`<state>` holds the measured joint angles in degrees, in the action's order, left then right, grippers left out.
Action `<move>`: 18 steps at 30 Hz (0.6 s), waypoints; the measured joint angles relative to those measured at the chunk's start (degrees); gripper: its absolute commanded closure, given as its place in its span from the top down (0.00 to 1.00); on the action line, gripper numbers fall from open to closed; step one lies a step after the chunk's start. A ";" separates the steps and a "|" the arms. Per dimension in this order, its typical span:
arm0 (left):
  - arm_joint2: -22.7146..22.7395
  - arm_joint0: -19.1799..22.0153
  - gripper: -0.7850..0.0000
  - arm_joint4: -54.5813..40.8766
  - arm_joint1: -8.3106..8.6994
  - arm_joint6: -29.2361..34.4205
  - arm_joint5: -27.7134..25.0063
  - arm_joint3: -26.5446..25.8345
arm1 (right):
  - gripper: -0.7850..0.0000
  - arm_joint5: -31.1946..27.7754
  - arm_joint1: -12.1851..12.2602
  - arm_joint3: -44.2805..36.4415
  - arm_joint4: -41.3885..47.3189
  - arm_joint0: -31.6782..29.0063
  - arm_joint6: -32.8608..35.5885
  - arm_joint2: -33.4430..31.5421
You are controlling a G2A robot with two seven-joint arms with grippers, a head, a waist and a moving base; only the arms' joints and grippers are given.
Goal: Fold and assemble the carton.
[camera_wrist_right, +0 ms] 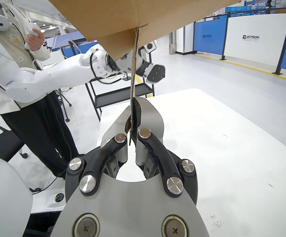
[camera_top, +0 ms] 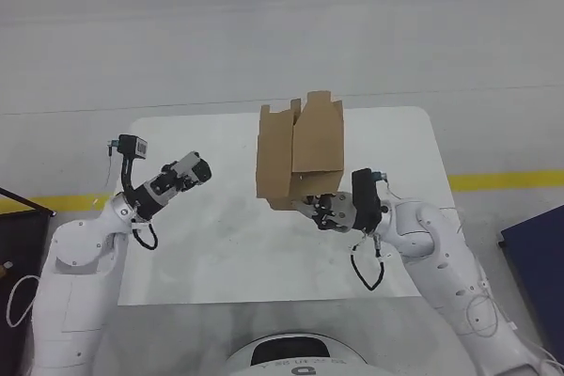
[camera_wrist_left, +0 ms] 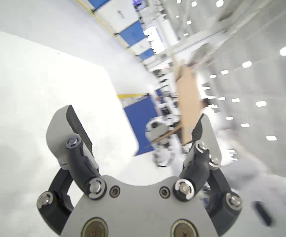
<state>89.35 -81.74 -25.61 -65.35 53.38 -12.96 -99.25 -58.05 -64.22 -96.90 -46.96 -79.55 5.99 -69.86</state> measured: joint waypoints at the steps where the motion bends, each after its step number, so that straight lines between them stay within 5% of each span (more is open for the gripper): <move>1: -0.42 0.95 1.00 -3.90 0.03 1.81 0.70 0.63 | 0.00 0.02 0.03 -0.08 0.05 0.26 0.27 0.51; 13: -9.79 8.66 1.00 -7.13 -0.51 6.01 4.51 5.71 | 0.00 0.05 0.96 0.07 3.28 2.43 2.17 5.27; 14: -10.05 8.89 0.82 -7.19 -0.54 6.13 4.15 5.71 | 0.00 0.05 1.06 0.19 3.52 2.49 2.42 5.52; 15: -10.33 9.12 0.49 -7.22 -0.56 6.33 3.68 5.68 | 0.00 0.05 1.17 0.40 3.81 2.58 2.75 5.87; 18: -10.85 9.40 0.38 -6.88 -0.53 7.00 2.89 5.61 | 0.00 0.05 1.38 1.06 5.00 2.93 3.36 6.83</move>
<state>78.50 -72.34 -32.49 -65.89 60.38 -10.07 -93.64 -58.00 -62.84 -95.84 -41.96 -76.62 9.36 -63.03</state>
